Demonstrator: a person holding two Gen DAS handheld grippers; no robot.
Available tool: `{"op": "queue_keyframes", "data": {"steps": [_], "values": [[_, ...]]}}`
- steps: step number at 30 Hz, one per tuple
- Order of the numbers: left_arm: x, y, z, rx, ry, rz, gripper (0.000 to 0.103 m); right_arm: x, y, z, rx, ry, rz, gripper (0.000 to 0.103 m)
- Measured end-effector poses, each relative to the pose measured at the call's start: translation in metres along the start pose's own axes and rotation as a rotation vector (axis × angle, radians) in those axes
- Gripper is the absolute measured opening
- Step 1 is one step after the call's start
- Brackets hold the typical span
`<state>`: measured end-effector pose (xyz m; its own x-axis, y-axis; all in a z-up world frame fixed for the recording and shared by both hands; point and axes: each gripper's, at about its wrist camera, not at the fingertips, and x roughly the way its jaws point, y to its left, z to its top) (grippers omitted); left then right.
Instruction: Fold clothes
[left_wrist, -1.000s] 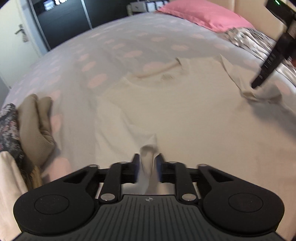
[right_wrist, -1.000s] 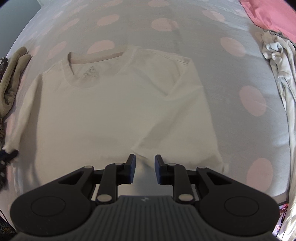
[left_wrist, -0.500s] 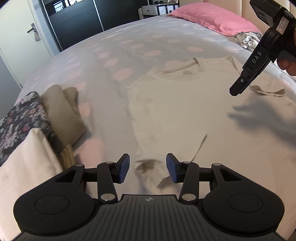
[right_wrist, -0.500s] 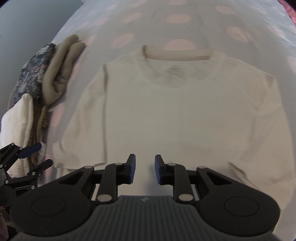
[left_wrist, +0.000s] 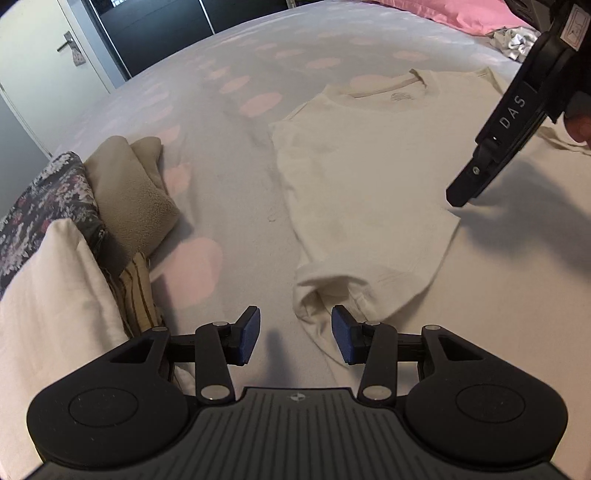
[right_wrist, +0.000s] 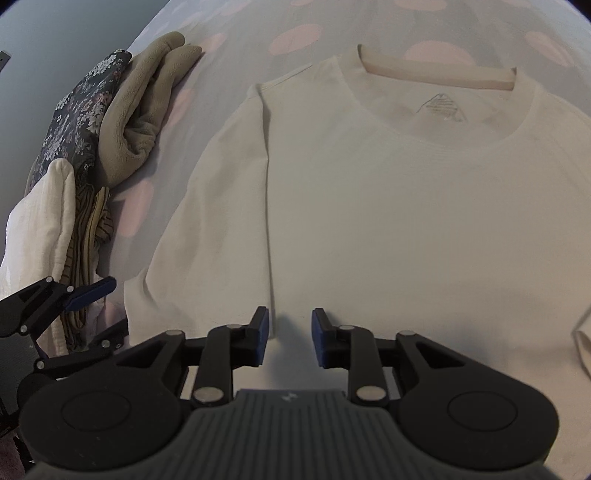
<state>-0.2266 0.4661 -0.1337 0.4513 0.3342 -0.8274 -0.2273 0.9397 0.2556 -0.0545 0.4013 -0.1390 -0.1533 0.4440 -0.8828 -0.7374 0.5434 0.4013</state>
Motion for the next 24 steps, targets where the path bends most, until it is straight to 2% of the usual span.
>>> {"op": "queue_keyframes", "data": {"steps": [2,5,6,7,10,13,18,19,21,22,24], "values": [[0.005,0.001,0.002,-0.016,0.008,-0.003,0.041,0.007,0.001,0.000,0.015,0.012,0.012,0.032],[0.010,-0.001,0.005,-0.021,0.019,-0.008,0.023,0.011,0.005,0.001,0.020,0.005,0.017,0.030],[0.012,-0.003,0.006,-0.009,0.022,-0.010,0.012,0.010,0.006,0.001,0.011,0.002,0.022,0.023],[0.014,-0.004,0.006,-0.002,0.027,-0.008,0.005,0.009,0.008,0.001,0.001,0.000,0.028,0.002],[0.015,-0.002,0.006,-0.012,0.033,0.003,0.004,-0.004,0.012,0.005,-0.023,-0.046,0.018,0.002],[0.019,0.003,0.002,-0.022,0.059,0.006,0.004,-0.015,0.008,0.011,-0.005,-0.083,-0.033,0.002],[0.019,-0.011,-0.002,0.060,0.052,0.041,0.004,-0.006,-0.004,0.013,0.053,-0.011,-0.019,0.003],[0.019,-0.011,-0.002,0.060,0.051,0.040,0.004,-0.004,-0.005,0.011,0.071,-0.005,-0.036,0.008],[0.019,-0.007,-0.003,0.042,0.048,0.029,0.004,-0.006,-0.006,0.009,0.077,-0.033,-0.077,0.008],[0.018,-0.006,-0.004,0.030,0.046,0.024,0.004,-0.009,-0.005,0.009,0.067,-0.053,-0.079,0.008],[0.015,-0.003,-0.004,0.014,0.039,0.011,0.004,-0.016,-0.002,0.008,0.057,-0.076,-0.029,0.008]]}}
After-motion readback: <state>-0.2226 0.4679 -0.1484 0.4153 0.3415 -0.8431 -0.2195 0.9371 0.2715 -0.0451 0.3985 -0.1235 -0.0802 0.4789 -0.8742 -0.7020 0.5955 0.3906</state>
